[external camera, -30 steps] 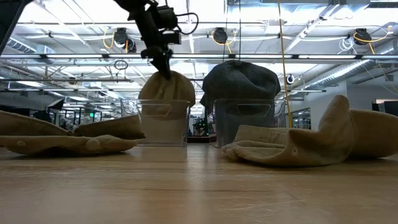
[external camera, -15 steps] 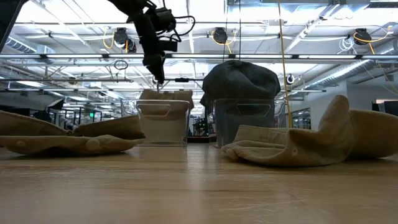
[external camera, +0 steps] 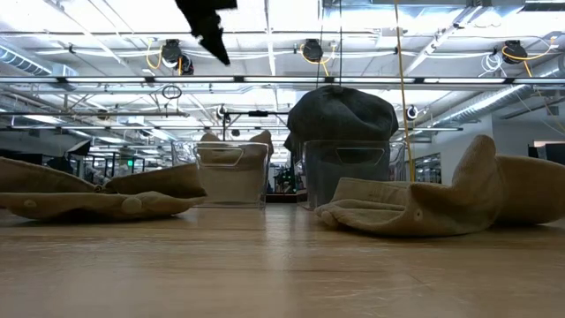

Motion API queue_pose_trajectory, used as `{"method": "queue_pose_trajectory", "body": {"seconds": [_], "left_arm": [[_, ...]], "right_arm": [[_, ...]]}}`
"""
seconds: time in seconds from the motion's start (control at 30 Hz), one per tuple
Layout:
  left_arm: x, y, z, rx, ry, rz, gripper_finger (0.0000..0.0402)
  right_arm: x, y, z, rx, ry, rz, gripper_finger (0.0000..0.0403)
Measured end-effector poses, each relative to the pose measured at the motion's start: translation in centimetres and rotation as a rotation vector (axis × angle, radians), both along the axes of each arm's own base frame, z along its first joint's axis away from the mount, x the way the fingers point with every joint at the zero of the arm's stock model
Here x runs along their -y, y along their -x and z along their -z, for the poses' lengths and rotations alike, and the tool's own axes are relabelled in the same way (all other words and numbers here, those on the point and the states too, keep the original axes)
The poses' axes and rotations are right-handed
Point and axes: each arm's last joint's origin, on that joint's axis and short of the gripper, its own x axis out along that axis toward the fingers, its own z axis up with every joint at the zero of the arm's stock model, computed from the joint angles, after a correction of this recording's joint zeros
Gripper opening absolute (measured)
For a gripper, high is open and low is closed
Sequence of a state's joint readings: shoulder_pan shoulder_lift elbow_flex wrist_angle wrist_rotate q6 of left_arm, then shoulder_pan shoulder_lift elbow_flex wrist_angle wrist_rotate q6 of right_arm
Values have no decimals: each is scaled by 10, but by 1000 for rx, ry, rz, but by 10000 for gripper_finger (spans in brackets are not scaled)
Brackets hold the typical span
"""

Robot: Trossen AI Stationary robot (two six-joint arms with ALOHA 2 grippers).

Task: Pick & Place hat
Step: Put the right brown cap into the left transparent bin

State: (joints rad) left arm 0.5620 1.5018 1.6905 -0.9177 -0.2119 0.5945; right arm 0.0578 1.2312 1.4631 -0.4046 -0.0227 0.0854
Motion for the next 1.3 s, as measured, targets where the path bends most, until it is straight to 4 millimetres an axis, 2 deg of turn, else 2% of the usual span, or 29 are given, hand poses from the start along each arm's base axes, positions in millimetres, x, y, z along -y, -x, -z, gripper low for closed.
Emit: {"method": "queue_pose_trajectory", "body": {"seconds": [0.27, 0.47, 0.83, 0.93, 1.17, 1.3], "left_arm": [[47, 29, -36, 252, 93, -76, 315], [79, 43, -50, 420, 239, -111, 296], [130, 38, -55, 543, 659, 1, 290], [141, 37, -55, 546, 769, 16, 291], [173, 35, -54, 532, 993, 2, 277], [192, 36, -54, 515, 1071, -4, 268]], "right_arm": [[0, 0, -1, 6, -6, 3, 155], [3, -1, -3, 27, -49, 118, 155], [3, -1, -3, 26, -59, 120, 160], [-1, 0, -1, 14, -59, 104, 181], [-16, 2, 2, -23, -55, 41, 258], [-30, 10, 2, -54, -37, -89, 286]]}}
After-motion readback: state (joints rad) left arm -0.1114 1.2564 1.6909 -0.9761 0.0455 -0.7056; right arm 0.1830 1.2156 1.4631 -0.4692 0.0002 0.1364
